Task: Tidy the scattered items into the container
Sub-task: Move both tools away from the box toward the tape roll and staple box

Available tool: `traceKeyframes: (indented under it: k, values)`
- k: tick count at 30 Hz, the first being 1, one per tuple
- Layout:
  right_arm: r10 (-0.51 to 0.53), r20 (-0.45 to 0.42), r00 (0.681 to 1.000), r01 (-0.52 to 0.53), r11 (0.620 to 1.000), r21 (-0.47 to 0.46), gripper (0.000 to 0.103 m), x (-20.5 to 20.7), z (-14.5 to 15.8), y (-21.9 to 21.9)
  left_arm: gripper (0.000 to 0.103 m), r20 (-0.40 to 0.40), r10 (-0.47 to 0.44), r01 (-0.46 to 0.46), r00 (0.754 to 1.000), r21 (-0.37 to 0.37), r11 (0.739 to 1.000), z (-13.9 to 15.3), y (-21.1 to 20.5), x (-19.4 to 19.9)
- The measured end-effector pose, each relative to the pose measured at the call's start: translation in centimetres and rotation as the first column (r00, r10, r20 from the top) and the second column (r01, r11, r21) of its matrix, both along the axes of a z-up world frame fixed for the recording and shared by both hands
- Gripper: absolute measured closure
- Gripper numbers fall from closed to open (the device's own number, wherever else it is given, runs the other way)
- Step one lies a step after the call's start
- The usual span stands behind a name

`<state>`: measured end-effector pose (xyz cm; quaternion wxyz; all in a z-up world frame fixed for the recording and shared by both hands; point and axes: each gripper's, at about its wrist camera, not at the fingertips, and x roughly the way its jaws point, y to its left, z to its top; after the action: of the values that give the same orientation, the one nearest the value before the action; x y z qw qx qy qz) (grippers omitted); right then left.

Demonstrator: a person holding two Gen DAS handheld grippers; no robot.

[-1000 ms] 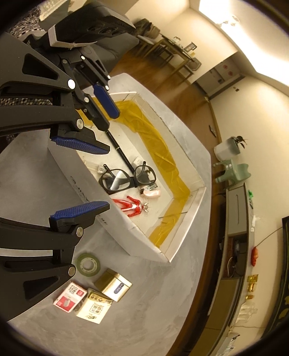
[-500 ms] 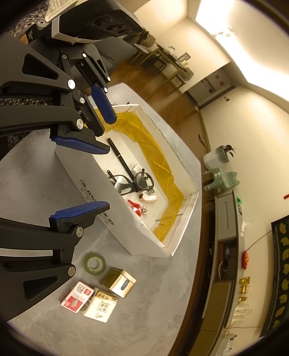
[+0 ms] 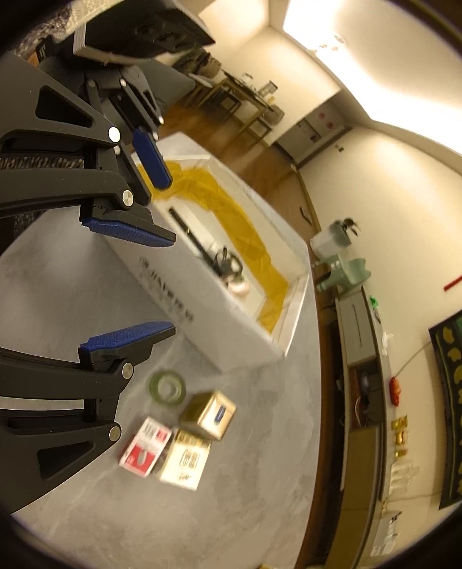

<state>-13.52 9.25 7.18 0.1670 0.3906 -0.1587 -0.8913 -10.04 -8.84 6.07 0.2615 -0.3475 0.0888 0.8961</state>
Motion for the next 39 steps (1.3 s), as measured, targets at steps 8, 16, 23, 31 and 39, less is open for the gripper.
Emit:
traceKeyframes:
  k: [8,16,23,31,39]
  values:
    - [-0.106,0.019,0.994,0.105,0.994,0.036,0.056,0.7,-0.8,4.6,0.069,0.035,-0.077,0.078,0.996,-0.017,0.997,-0.9,4.5,0.9]
    - [-0.216,0.056,0.975,0.209,0.971,0.114,0.055,0.6,-2.6,8.9,0.057,0.087,-0.128,0.131,0.988,-0.025,0.991,-3.1,9.2,0.0]
    - [-0.304,0.138,0.943,0.274,0.941,0.201,0.054,-0.5,-5.6,12.2,0.057,0.165,-0.125,0.133,0.978,-0.037,0.990,-6.9,12.1,-2.7]
    - [-0.258,0.183,0.949,0.211,0.947,0.244,0.045,-2.5,-8.5,10.9,0.051,0.181,-0.106,0.120,0.978,-0.065,0.991,-10.0,14.2,-7.0]
    - [-0.151,0.198,0.969,0.061,0.915,0.399,0.042,-4.6,-11.5,8.2,0.051,0.232,-0.105,0.120,0.967,-0.051,0.991,-13.1,15.2,-10.6]
